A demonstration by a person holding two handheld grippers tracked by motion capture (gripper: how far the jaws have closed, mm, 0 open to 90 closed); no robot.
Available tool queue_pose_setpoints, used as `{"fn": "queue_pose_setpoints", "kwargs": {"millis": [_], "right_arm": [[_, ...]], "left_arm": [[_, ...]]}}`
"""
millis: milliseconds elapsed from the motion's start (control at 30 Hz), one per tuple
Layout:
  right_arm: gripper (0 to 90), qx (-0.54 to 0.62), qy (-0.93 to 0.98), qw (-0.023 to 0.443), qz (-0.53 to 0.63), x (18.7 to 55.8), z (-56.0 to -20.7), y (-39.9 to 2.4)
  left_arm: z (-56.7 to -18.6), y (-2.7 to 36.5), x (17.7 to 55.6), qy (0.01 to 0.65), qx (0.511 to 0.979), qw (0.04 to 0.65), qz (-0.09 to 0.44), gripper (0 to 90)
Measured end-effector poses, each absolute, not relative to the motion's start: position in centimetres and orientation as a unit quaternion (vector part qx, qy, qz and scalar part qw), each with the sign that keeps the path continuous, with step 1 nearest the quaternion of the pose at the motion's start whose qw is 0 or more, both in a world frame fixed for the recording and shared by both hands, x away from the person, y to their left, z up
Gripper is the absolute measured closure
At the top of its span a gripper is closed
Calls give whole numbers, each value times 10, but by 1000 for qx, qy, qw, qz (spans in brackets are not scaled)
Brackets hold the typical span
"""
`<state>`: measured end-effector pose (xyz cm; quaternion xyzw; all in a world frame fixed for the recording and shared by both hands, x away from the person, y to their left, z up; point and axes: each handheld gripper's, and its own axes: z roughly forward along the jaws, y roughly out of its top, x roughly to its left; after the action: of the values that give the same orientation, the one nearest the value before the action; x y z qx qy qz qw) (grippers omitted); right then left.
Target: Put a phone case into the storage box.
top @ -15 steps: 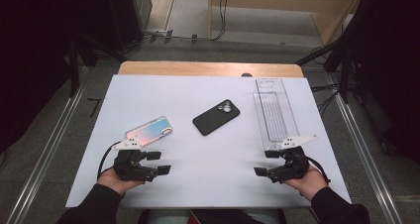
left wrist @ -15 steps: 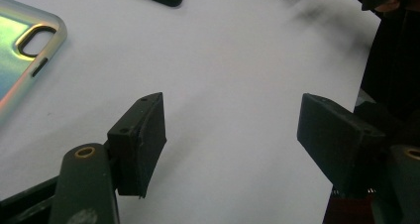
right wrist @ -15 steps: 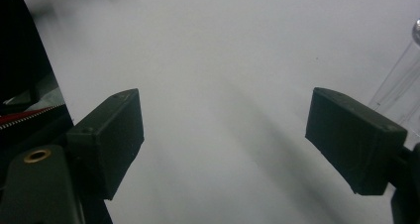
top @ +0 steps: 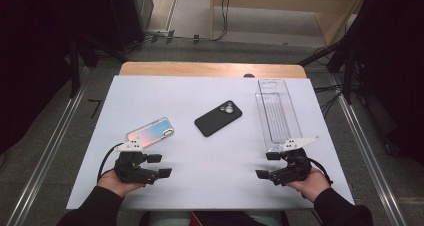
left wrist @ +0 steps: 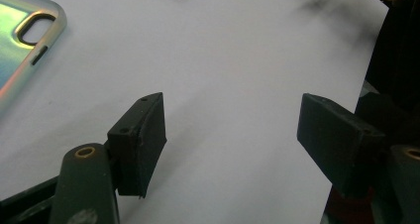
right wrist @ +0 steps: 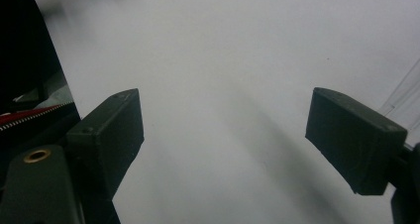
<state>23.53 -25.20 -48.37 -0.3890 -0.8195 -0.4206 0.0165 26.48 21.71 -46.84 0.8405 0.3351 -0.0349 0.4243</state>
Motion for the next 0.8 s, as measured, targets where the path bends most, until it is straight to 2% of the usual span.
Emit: {"fn": "queue_pose_setpoints", "kwargs": {"millis": [800], "right_arm": [[132,-388,-819,12,-422,235,-483,-253]], "left_arm": [[-466,219,265,333,839,430,-25,251]]}}
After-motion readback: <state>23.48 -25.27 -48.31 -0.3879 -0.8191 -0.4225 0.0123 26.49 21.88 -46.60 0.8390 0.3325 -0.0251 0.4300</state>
